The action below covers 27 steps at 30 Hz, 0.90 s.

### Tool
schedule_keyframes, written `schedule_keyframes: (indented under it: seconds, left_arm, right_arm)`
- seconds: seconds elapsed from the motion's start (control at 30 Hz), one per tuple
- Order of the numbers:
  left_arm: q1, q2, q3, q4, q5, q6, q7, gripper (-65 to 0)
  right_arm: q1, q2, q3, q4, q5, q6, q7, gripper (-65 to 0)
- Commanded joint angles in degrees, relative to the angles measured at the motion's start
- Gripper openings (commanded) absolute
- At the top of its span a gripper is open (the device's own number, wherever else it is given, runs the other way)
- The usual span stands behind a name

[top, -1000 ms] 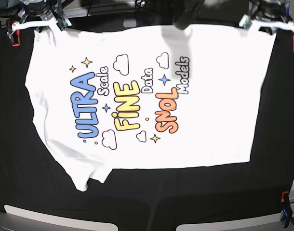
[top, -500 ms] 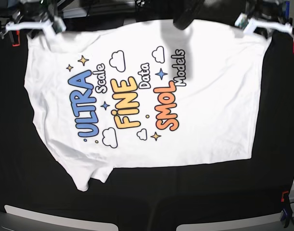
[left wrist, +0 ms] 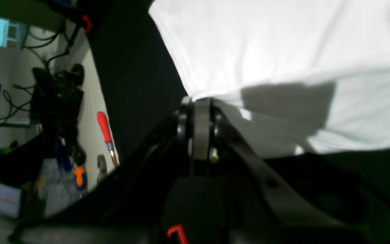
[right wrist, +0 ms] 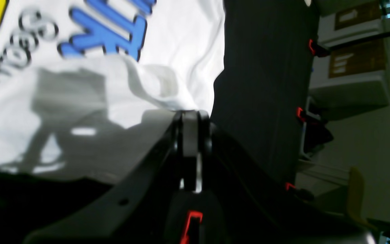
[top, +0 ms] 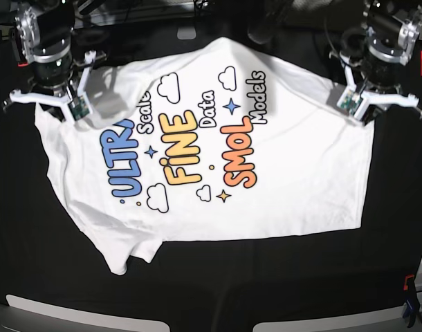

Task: Layout the t-shirt on the table in an organized manner, then fold the t-shirt properly
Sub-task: 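Lower the shirt edge and regrasp it with both grippers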

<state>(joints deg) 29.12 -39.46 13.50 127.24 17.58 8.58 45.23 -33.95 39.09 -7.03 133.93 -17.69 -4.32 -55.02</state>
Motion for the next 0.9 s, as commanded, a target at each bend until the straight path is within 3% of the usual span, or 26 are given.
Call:
schedule_keyframes:
  seconds: [0.0,0.37,0.5,0.67,0.87]
  left_arm:
    - [-1.1,-0.5,-0.3,1.0,0.4,0.8,-0.7,-65.0]
    - [-4.8,0.7,-0.3,-5.1,-1.6,0.8,-2.8,-65.0]
    - [-7.5,2.9,-0.4,-9.4,-1.7,0.9,-3.0,-65.0]
    - [-11.5,7.8,-0.4,-12.0,-1.6,0.9,-2.8,-65.0]
    - [-13.6,8.6,-0.4,-12.4,2.0,0.9,0.4,-65.0]
  right_arm:
    - [1.4,0.7,0.3,0.9,-1.0,-0.6,1.7,-65.0]
    - [11.4,0.0,0.3,-8.0,2.4,-0.6,4.8,-65.0]
    - [15.6,-1.8,0.3,-12.8,5.8,-0.5,6.4,-65.0]
    - [20.9,-5.9,0.3,-18.1,9.2,2.7,8.1,-65.0]
    - [26.4,-8.0,0.3,-23.5,9.2,2.8,8.6,-65.0]
